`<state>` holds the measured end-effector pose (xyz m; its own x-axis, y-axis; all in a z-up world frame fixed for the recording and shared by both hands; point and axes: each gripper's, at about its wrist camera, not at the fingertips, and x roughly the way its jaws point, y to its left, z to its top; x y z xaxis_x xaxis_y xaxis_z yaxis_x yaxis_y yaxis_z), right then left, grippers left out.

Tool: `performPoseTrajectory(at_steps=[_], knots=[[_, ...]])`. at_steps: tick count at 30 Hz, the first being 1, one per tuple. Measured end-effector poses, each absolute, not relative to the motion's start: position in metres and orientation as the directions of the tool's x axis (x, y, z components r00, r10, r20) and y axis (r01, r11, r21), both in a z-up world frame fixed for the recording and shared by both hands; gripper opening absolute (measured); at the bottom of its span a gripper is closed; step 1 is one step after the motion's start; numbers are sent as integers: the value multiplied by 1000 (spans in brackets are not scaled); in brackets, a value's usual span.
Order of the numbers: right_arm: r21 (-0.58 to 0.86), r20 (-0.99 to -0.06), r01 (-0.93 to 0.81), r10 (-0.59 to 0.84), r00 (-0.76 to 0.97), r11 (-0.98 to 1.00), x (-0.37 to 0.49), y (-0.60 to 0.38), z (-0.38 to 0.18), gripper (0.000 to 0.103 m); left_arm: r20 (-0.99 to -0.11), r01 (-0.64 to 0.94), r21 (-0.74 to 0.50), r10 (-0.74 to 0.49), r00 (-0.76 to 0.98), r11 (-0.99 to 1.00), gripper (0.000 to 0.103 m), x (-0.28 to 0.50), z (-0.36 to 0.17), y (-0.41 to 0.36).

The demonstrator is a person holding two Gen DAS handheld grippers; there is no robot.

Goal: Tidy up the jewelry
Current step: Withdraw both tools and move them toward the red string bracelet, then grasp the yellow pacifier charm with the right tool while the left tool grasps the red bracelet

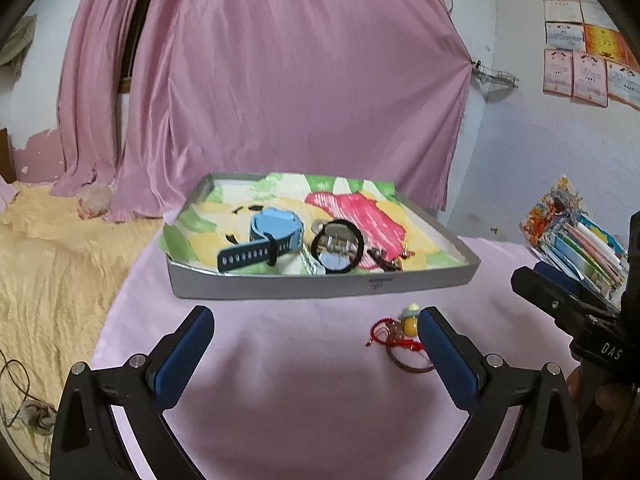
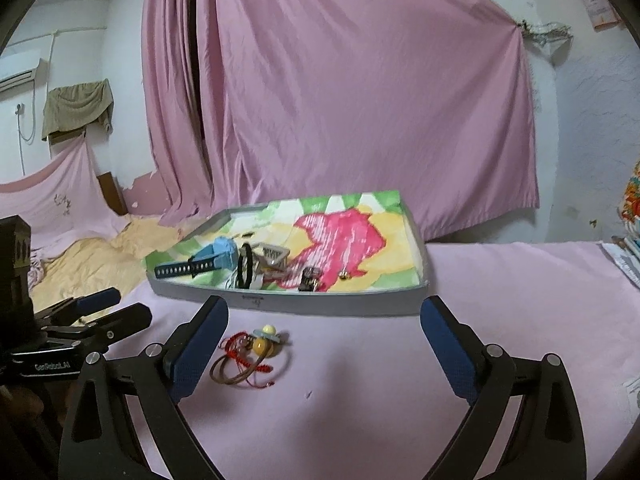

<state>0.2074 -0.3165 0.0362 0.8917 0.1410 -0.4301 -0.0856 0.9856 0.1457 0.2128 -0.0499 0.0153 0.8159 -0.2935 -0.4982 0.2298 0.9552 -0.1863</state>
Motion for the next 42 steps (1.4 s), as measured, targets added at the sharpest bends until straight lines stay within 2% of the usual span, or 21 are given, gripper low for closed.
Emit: performPoseTrajectory(at_steps=[4,6,8,10,11,17,20,23,37,39,42], knots=[[165,-483,-106,174,858,981,214,-315,28,90,-532,256,-204,-327,781,945,102,218,11,-51],[178,-506,-115,191,841,977,218,-314,24,79,-543,268,-210,-340,768,940,102,220,10,-52],[189,-529,-122,206,823,974,222,-313,20,78,-555,281,-208,-350,755,937,95,223,9,-54],[203,-546,-134,226,807,970,226,-311,17,72,-571,297,-203,-359,738,933,90,226,8,-57],[205,-557,-140,233,797,969,228,-310,15,68,-577,303,-202,-363,731,932,89,228,7,-59],[199,-597,-168,255,760,966,237,-302,11,54,-614,331,-192,-376,694,924,80,238,3,-66],[201,-613,-180,267,743,963,242,-299,9,51,-630,336,-187,-376,680,923,76,243,2,-68],[207,-633,-192,281,722,959,248,-295,6,40,-651,339,-183,-372,661,923,72,248,-1,-70],[217,-698,-235,319,641,948,267,-282,-4,28,-712,412,-193,-416,565,891,49,270,-8,-85],[218,-704,-238,321,633,947,268,-281,-5,22,-716,421,-191,-419,558,887,46,273,-8,-87],[220,-712,-240,324,623,946,270,-280,-6,22,-729,440,-182,-421,540,879,40,276,-10,-94]])
